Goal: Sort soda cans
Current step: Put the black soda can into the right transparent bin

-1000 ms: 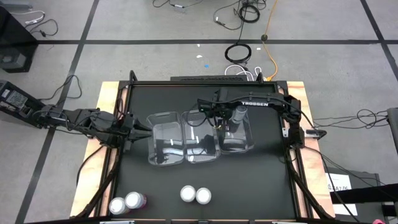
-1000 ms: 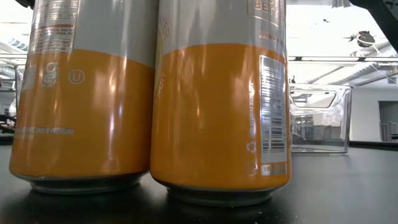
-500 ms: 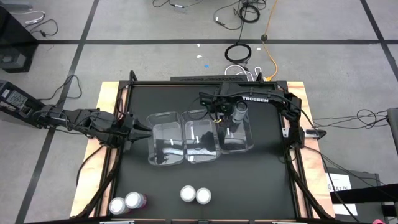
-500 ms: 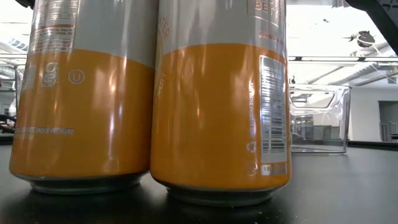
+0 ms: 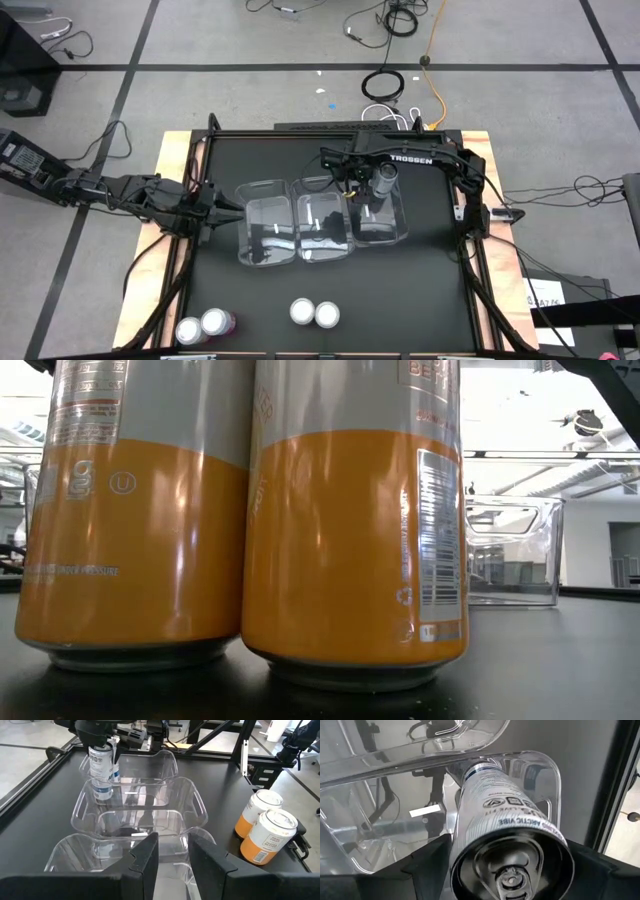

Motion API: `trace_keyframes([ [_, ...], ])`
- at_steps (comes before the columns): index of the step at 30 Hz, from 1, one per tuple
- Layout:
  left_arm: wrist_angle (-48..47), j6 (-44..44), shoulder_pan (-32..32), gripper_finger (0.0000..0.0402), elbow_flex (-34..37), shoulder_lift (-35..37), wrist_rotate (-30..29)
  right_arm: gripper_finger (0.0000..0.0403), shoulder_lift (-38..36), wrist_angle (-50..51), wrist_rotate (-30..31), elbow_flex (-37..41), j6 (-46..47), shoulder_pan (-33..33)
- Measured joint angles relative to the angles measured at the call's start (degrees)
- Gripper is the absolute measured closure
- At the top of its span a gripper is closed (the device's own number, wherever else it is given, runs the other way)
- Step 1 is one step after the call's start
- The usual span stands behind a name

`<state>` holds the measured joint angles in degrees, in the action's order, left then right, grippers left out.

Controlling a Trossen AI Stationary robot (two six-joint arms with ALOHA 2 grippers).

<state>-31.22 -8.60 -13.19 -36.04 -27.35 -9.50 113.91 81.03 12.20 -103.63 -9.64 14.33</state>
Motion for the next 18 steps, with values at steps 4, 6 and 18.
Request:
trace_keyframes([
  [4,-0.8,0.0,-0.01,0.0285,0.01,0.0,0.0,0.0097,0.0,0.01,0.02,0.0,-0.05,0.0],
  [6,-1.15,0.0,-0.02,0.0285,0.01,0.0,0.0,0.0097,0.0,0.05,0.05,0.0,-0.05,0.0],
  [18,-1.09,0.0,-0.02,0.0285,0.01,0.0,0.0,0.0096,0.0,3.07,2.94,-4.83,1.97,-0.05],
])
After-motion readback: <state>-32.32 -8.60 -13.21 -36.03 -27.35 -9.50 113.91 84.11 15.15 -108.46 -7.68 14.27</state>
